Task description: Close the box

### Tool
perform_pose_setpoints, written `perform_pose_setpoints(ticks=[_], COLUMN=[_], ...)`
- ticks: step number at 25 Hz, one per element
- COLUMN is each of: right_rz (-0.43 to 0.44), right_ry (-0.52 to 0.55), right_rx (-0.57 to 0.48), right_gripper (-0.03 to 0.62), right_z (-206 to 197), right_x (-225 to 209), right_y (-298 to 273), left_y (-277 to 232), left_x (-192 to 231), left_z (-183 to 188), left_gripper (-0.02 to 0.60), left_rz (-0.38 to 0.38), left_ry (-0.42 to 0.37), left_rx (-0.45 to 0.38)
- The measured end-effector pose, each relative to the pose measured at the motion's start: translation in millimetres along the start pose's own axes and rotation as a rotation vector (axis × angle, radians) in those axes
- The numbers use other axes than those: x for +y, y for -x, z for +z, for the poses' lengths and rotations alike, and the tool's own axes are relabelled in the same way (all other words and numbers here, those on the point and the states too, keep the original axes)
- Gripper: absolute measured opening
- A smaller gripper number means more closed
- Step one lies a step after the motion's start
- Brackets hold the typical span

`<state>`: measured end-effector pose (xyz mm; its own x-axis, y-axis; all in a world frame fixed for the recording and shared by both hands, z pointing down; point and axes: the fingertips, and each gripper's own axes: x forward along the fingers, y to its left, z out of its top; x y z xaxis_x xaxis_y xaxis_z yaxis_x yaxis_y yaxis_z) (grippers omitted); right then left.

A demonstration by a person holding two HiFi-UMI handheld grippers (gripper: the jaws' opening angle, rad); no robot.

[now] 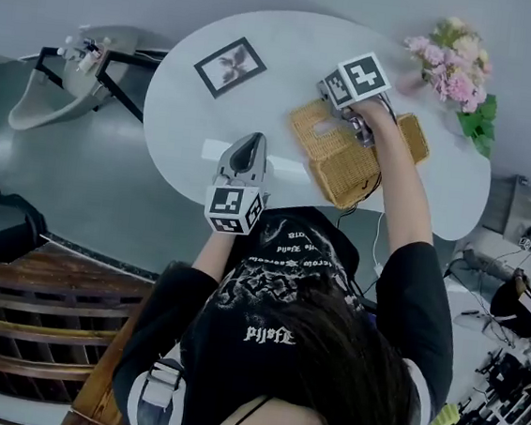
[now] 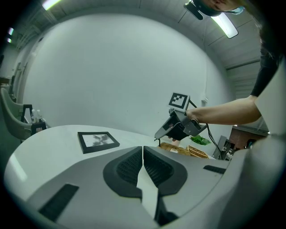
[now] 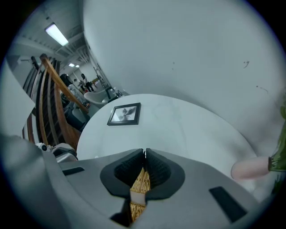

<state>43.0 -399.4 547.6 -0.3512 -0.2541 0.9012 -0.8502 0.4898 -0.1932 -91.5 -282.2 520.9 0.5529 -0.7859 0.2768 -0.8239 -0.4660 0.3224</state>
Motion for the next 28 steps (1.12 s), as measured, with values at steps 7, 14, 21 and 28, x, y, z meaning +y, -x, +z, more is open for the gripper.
perform_pose_setpoints(ticks=[7, 14, 21, 28], right_rz=[-0.04, -0.072, -0.062, -0.049], right_ry=[-0.012, -0.021, -0.001, 0.037], right_rx=[-0.123, -0.225, -0.307, -0.371], right_gripper=[0.043, 0.043, 0.043, 0.043], right_z=[3.7, -0.6, -12.2, -29.4], right_x=[4.0, 10.9, 13.9, 17.5], right_y=[38.6, 74.7, 103.9, 136.1], left_y=[2.5, 1.4, -1.1, 6.4], left_x=[-13.5, -24.3, -48.1, -78.9], left_z=[-7.2, -12.1, -15.0, -18.1], left_gripper=[0.028, 0.028, 0.028, 0.028], left_rz=[-0.065, -0.109, -0.125, -0.101], left_ry=[-0.021, -0.029, -0.052, -0.068], left_rx=[0.02, 0.035, 0.033, 0.02])
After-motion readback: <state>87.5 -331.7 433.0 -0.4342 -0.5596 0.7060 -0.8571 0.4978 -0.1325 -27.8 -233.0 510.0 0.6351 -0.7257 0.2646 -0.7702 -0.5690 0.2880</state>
